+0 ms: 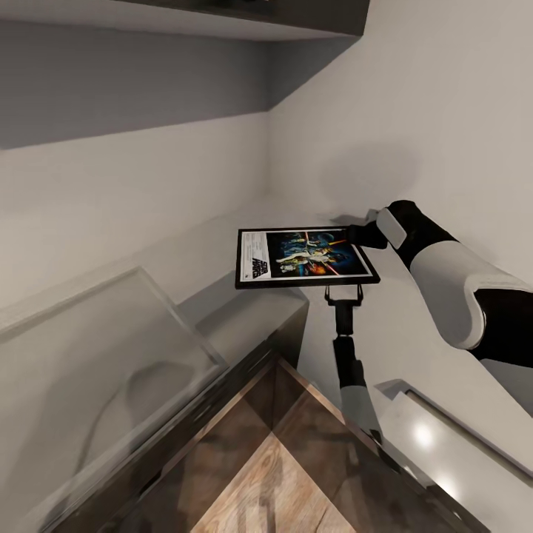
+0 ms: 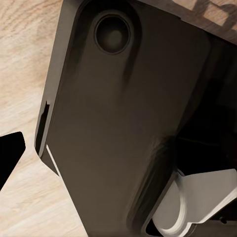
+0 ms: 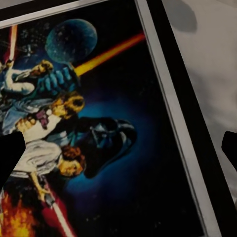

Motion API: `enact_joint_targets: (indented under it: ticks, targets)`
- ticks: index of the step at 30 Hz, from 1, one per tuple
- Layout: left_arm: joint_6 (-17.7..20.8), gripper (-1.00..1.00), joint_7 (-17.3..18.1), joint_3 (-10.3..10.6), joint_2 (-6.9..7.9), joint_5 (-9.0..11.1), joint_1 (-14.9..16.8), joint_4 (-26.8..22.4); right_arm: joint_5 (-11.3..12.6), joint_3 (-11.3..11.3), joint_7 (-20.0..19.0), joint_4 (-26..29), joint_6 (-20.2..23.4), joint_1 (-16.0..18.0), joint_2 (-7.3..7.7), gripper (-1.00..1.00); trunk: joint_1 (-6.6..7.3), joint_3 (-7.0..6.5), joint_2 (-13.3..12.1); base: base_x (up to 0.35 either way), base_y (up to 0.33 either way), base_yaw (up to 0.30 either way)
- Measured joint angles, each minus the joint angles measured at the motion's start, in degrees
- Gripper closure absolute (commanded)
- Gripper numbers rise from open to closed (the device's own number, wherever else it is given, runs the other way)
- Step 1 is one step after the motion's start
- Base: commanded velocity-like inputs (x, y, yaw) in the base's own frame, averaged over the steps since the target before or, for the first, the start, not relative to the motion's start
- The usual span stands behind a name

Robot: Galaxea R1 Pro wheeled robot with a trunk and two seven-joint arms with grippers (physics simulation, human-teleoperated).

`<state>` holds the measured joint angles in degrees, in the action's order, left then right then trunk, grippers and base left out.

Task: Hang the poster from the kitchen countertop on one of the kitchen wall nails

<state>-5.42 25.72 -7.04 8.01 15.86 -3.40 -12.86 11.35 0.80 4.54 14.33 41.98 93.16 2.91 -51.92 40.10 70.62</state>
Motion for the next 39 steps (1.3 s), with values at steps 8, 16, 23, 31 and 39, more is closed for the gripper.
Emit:
enact_joint_targets:
  ticks: [8, 16, 23, 31, 39]
  targets:
    - [0.0, -1.0, 0.0, 0.0, 0.0, 0.0, 0.0, 0.0, 0.0, 0.0, 0.0, 0.0, 0.0, -0.5, 0.0, -1.0, 0.0, 0.01, 0.0, 0.0, 0.0, 0.0]
    - [0.0, -1.0, 0.0, 0.0, -0.01, 0.0, 0.0, 0.0, 0.1, 0.1, -1.3, 0.0, -0.9, -1.1, 0.07, -1.0, 0.0, 0.15, 0.0, 0.0, 0.0, 0.0]
    - [0.0, -1.0, 0.0, 0.0, 0.0, 0.0, 0.0, 0.0, 0.1, 0.1, -1.5, 0.0, -1.1, -1.1, 0.08, -1.0, 0.0, 0.31, 0.0, 0.0, 0.0, 0.0]
    - [0.0, -1.0, 0.0, 0.0, 0.0, 0.0, 0.0, 0.0, 0.1, 0.1, -1.5, 0.0, -1.1, -1.1, 0.1, -1.0, 0.0, 0.33, 0.0, 0.0, 0.0, 0.0]
    - [0.0, -1.0, 0.0, 0.0, 0.0, 0.0, 0.0, 0.0, -0.1, 0.1, -1.4, 0.0, -1.1, -1.1, 1.59, -1.0, 0.0, 0.33, 0.0, 0.0, 0.0, 0.0]
